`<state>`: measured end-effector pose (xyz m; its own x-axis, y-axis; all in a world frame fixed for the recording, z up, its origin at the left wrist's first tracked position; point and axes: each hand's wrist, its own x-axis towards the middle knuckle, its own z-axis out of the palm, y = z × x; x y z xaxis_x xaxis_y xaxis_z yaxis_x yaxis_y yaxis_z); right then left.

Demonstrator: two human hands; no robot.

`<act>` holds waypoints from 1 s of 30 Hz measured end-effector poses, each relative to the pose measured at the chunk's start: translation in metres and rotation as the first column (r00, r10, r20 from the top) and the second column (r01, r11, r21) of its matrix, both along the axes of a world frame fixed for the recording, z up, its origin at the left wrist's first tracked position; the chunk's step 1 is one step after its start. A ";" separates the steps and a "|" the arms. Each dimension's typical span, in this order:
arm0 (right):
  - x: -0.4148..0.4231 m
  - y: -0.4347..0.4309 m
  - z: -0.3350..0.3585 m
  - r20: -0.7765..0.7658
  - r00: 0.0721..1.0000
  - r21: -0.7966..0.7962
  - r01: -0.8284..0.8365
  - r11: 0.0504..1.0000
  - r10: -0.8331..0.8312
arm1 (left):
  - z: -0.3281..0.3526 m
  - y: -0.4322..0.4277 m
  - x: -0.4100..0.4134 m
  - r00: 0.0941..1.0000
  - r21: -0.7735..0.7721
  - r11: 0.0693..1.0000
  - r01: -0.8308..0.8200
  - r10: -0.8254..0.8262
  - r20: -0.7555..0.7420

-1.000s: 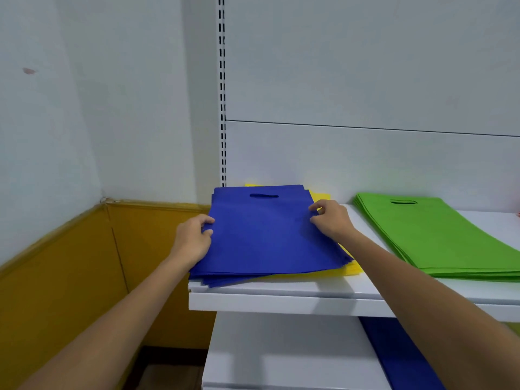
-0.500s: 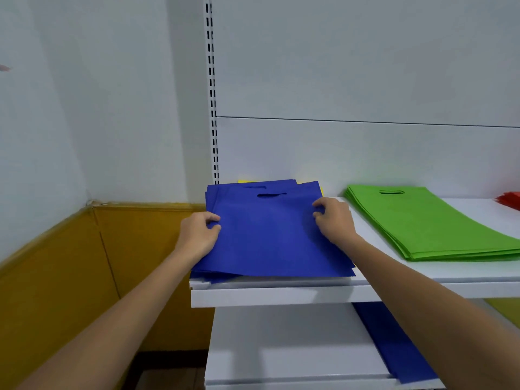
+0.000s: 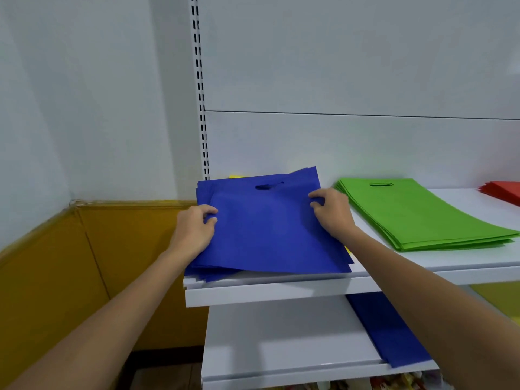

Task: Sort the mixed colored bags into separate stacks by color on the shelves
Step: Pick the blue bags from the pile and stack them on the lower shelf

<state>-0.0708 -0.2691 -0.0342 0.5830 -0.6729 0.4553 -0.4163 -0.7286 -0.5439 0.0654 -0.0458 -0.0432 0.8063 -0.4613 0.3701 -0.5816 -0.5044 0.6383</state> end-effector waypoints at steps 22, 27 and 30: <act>-0.455 -0.077 0.038 0.001 0.687 -0.011 0.726 0.687 -0.726 | 0.016 -0.247 -0.326 0.613 -0.020 0.624 0.782 -0.761 0.212; -0.611 -0.067 0.031 -0.115 0.505 0.052 0.863 0.502 -0.856 | -0.013 -0.289 -0.480 0.422 0.009 0.424 0.906 -0.903 0.086; -0.680 -0.061 0.023 -0.129 0.426 0.022 0.904 0.427 -0.895 | -0.025 -0.308 -0.556 0.344 0.004 0.345 0.939 -0.937 0.061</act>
<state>-0.7505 -0.3298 -0.0115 -0.3435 -0.8668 0.3614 -0.8555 0.1300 -0.5013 -0.4906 -0.3536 -0.0683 -0.1646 -0.8939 0.4169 -0.6890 0.4067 0.5999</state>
